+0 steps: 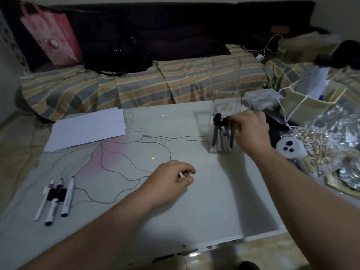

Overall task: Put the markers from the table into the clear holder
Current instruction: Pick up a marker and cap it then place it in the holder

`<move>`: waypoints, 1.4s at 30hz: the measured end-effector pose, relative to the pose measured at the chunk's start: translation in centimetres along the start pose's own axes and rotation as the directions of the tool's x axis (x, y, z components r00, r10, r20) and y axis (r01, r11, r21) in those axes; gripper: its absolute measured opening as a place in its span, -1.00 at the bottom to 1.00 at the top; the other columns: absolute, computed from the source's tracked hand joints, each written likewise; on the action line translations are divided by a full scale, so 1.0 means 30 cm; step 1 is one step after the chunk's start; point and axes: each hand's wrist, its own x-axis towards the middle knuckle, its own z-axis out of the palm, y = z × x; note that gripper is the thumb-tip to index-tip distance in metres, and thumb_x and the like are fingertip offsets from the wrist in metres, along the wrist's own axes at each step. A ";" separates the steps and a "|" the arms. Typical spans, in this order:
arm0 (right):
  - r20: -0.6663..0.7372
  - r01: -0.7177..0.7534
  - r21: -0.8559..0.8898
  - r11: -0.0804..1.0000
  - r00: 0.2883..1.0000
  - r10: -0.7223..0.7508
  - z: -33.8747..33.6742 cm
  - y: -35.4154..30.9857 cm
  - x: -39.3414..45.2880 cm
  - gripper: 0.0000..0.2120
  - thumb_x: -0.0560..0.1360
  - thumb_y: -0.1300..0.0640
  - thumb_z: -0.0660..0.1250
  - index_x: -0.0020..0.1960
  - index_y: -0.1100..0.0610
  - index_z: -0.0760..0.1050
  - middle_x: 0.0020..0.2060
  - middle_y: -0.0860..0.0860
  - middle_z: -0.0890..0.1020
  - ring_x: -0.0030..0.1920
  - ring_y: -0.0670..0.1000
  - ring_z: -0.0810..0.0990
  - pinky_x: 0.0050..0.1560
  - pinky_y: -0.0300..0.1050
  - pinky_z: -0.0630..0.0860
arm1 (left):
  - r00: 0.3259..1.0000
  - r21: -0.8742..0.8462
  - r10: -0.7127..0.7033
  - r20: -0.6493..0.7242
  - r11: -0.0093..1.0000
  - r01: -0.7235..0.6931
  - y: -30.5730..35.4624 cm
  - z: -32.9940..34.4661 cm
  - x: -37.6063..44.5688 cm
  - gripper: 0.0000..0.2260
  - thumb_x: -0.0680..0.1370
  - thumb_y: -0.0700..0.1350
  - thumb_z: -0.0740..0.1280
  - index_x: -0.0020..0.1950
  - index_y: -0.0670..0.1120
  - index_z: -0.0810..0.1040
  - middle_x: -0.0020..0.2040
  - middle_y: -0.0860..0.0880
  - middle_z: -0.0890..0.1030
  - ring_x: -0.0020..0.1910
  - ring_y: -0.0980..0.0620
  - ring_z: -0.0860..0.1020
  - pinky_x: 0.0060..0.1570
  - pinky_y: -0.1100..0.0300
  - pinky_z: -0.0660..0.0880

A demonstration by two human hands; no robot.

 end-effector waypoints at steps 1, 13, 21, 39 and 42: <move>0.011 -0.027 -0.012 1.000 1.000 0.027 0.009 0.007 -0.009 -0.66 0.60 0.26 0.22 0.12 -0.07 0.68 0.18 -0.07 0.62 0.17 0.19 0.35 -0.03 0.03 0.25 | 1.000 0.004 0.003 -0.001 1.000 -0.003 -0.002 -0.001 0.000 -0.82 0.57 0.05 0.34 0.16 0.19 0.63 0.01 0.21 0.58 -0.09 0.22 0.57 0.02 0.30 0.49; -0.034 0.289 0.198 0.937 0.957 -0.288 0.100 -0.402 -0.148 -0.65 0.47 0.37 0.29 0.15 0.12 0.68 0.10 0.11 0.56 0.13 0.16 0.49 0.15 0.01 0.44 | 0.992 0.125 -0.088 -0.087 0.987 0.099 -0.128 -0.210 -0.084 -0.74 0.59 -0.24 0.31 0.11 0.05 0.71 0.07 0.10 0.69 0.02 0.19 0.61 0.03 0.46 0.41; 0.454 0.539 0.363 0.760 0.611 -0.649 0.322 -0.867 -0.413 -0.68 0.60 0.08 0.21 0.31 -0.07 0.54 0.17 0.01 0.48 0.21 0.14 0.46 0.06 0.09 0.54 | 0.774 0.101 -0.470 -0.424 0.825 0.556 -0.500 -0.523 -0.315 -0.72 0.53 -0.27 0.34 0.08 0.07 0.70 0.12 -0.01 0.68 0.08 0.00 0.61 0.10 0.20 0.48; 0.658 0.377 0.113 0.919 0.665 -0.354 0.461 -1.031 -0.475 -0.50 0.63 0.10 0.21 0.55 0.12 0.28 0.19 0.19 0.52 0.17 0.26 0.56 0.01 0.08 0.50 | 0.726 0.219 -0.611 -0.315 0.697 0.682 -0.592 -0.507 -0.370 -0.76 0.36 -0.02 0.57 -0.01 0.15 0.70 -0.02 0.09 0.68 -0.01 0.02 0.62 0.04 0.15 0.57; 0.682 0.284 0.114 0.952 0.674 -0.283 0.425 -0.934 -0.430 -0.65 0.64 0.18 0.15 0.42 0.16 0.27 0.12 0.24 0.59 0.14 0.31 0.60 -0.05 0.06 0.46 | 0.758 0.246 -0.592 -0.276 0.718 0.651 -0.573 -0.470 -0.347 -0.82 0.42 -0.10 0.53 -0.02 0.11 0.69 -0.02 0.08 0.68 -0.04 0.04 0.60 -0.03 0.24 0.49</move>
